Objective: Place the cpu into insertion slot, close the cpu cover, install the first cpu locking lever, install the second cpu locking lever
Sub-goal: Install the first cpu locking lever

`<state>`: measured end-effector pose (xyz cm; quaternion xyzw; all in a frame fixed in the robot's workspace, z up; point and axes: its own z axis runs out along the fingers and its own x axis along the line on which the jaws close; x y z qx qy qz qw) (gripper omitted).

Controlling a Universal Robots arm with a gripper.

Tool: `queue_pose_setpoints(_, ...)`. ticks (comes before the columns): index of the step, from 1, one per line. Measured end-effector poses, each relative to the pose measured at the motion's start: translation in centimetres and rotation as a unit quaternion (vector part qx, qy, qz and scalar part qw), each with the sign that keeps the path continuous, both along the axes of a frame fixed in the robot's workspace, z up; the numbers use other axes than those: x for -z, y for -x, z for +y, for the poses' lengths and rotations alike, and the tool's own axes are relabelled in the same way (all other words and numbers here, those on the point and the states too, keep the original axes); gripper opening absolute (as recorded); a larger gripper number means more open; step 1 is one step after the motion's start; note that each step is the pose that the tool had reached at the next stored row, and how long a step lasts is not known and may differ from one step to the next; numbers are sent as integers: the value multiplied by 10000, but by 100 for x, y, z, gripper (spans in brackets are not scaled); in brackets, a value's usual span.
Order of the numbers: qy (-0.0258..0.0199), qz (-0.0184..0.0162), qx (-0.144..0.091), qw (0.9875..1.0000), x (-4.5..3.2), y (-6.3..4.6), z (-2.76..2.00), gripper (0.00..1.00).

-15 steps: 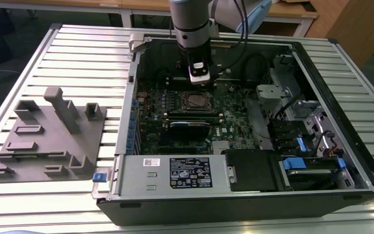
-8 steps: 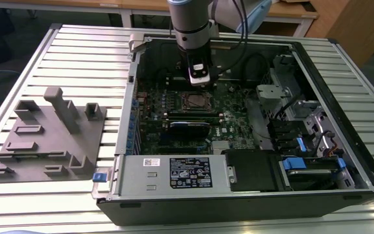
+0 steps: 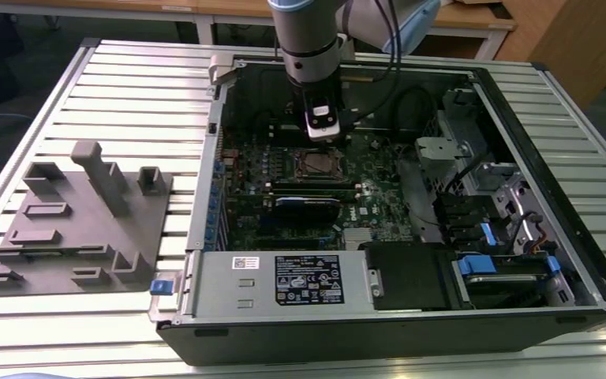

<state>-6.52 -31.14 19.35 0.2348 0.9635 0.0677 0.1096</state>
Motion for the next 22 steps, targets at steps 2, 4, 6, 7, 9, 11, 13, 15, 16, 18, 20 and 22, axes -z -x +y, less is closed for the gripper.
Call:
queue_pose_setpoints(2, 6, -7, 0, 10000, 2, 0, 0, 11)
queue_pose_setpoints(4, 9, -9, 0, 10000, 3, 0, 0, 11)
queue_pose_setpoints(6, 8, -10, 0, 10000, -1, 0, 0, 11)
queue_pose_setpoints(7, 8, -11, 1, 10000, -10, 0, 0, 11)
queue_pose_setpoints(9, 8, -10, 0, 10000, -30, 0, 0, 11)
queue_pose_setpoints(11, 8, -10, 0, 10000, -46, 0, 0, 11)
queue_pose_setpoints(13, 8, -10, 1, 10000, -53, 0, 2, 11)
queue_pose_setpoints(15, 8, -10, 4, 10000, -55, 2, 5, 11)
queue_pose_setpoints(16, 8, -10, 5, 10000, -55, 4, 8, 11)
queue_pose_setpoints(18, 8, -9, 12, 10000, -56, 10, 14, 11)
queue_pose_setpoints(20, 5, -9, 18, 10000, -56, 15, 21, 11)
queue_pose_setpoints(22, 2, -10, 25, 10000, -55, 19, 29, 11)
